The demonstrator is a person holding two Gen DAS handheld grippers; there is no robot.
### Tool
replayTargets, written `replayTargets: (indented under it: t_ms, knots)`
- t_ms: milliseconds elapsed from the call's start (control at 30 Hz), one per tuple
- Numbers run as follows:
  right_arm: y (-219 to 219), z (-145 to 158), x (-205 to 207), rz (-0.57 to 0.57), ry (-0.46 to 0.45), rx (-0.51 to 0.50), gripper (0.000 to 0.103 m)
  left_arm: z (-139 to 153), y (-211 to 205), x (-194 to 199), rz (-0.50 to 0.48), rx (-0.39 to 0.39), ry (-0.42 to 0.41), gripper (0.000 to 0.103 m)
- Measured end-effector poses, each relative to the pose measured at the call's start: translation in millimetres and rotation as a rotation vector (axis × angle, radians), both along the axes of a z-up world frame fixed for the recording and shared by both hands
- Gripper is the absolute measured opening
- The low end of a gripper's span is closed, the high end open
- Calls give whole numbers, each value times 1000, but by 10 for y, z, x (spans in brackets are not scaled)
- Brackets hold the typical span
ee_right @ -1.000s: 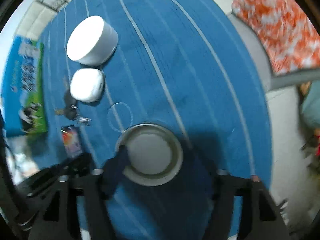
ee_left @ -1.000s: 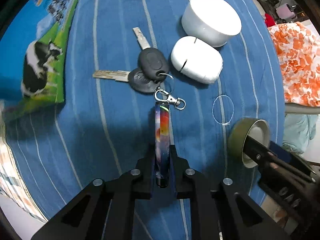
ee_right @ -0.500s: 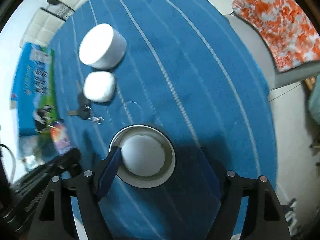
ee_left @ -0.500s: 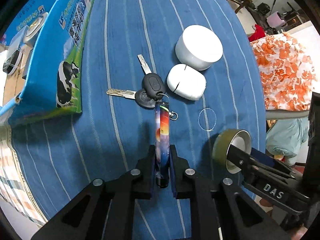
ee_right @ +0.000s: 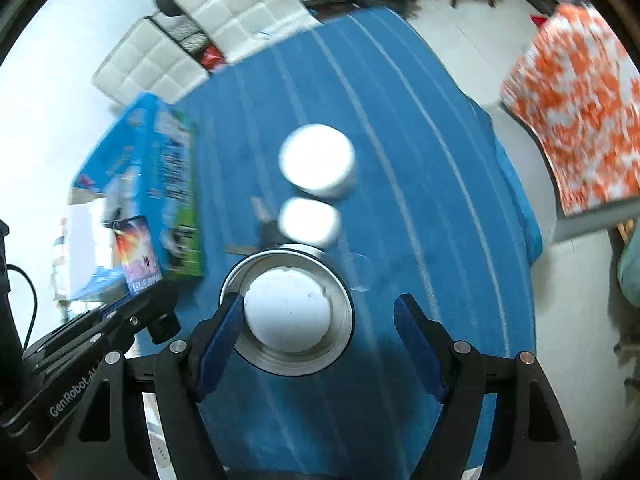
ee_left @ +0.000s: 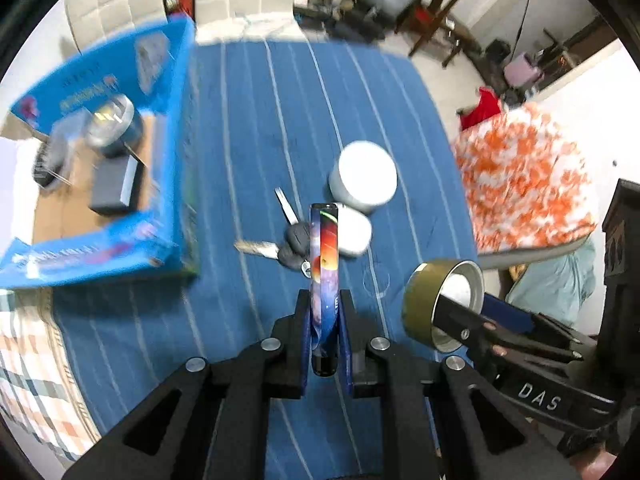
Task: Organize rigid objects
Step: 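Carry the lighter and tape roll toward the blue box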
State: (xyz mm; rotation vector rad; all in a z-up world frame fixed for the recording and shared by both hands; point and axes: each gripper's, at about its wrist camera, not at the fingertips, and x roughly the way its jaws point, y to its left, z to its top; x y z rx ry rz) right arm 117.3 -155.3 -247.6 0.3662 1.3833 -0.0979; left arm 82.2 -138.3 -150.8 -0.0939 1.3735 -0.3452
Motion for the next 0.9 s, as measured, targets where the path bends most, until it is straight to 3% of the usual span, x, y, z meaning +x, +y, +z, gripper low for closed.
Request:
replayTargets:
  t_ms: [200, 333, 467, 667, 800, 900]
  knots:
    - [713, 356, 398, 92, -85, 34, 80, 494, 698, 159, 81, -35, -92, 10]
    - [1375, 348, 717, 178, -107, 31, 80, 679, 1396, 304, 155, -3, -142, 10]
    - [2115, -18, 1082, 287, -80, 16, 80, 483, 1905, 479, 214, 35, -130, 10]
    - [2971, -806, 1478, 421, 25, -23, 78, -204, 2622, 815, 274, 58, -6, 10]
    - [3193, -1100, 1602, 443, 71, -55, 78, -644, 2878, 968, 276, 66, 71, 10]
    - [3275, -1246, 1665, 455, 91, -69, 78, -810, 2953, 1024, 265, 59, 106, 10]
